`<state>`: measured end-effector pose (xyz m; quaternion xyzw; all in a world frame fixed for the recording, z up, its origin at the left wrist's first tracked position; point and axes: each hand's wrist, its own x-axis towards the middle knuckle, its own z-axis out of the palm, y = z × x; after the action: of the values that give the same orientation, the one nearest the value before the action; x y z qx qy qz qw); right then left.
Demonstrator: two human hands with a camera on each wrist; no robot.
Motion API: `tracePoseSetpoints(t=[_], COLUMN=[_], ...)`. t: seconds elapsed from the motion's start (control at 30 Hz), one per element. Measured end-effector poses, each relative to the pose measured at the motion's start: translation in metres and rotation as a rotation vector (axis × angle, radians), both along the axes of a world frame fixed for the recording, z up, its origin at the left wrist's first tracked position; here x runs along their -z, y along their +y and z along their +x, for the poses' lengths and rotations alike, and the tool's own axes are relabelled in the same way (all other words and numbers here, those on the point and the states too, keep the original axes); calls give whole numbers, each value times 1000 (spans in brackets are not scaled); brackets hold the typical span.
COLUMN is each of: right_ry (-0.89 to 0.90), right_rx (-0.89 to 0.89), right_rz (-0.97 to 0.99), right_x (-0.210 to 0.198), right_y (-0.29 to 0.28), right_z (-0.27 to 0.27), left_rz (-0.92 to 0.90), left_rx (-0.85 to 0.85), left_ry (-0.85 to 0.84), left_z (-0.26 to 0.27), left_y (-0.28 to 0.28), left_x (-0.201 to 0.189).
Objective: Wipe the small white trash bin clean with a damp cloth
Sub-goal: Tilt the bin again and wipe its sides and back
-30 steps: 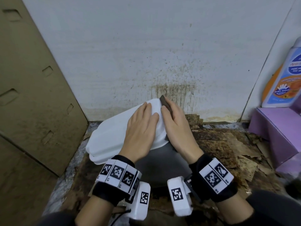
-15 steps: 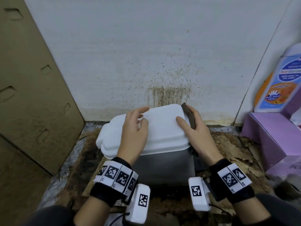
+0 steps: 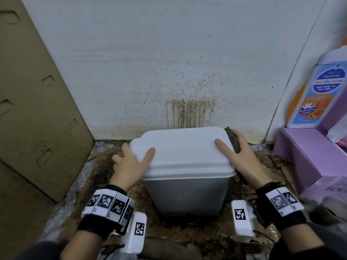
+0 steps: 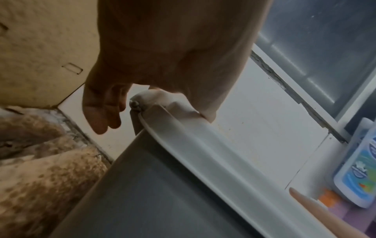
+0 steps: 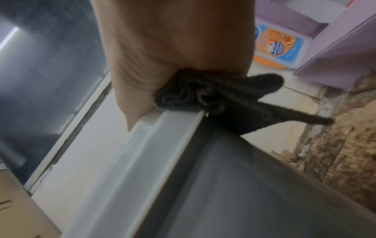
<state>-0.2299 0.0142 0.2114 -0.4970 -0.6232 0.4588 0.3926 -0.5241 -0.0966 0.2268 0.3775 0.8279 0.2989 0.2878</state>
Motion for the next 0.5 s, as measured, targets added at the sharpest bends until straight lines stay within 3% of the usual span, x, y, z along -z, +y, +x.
tracePoseSetpoints(t=[0.2, 0.5], right_ry=[-95, 32], right_rx=[30, 91], right_rz=[-62, -46], right_x=[-3, 6], right_y=[2, -5], right_z=[12, 13], left_rz=[23, 205], left_rx=[18, -22], left_ry=[-178, -233], left_z=[-1, 2], left_y=[5, 7], left_x=[15, 20])
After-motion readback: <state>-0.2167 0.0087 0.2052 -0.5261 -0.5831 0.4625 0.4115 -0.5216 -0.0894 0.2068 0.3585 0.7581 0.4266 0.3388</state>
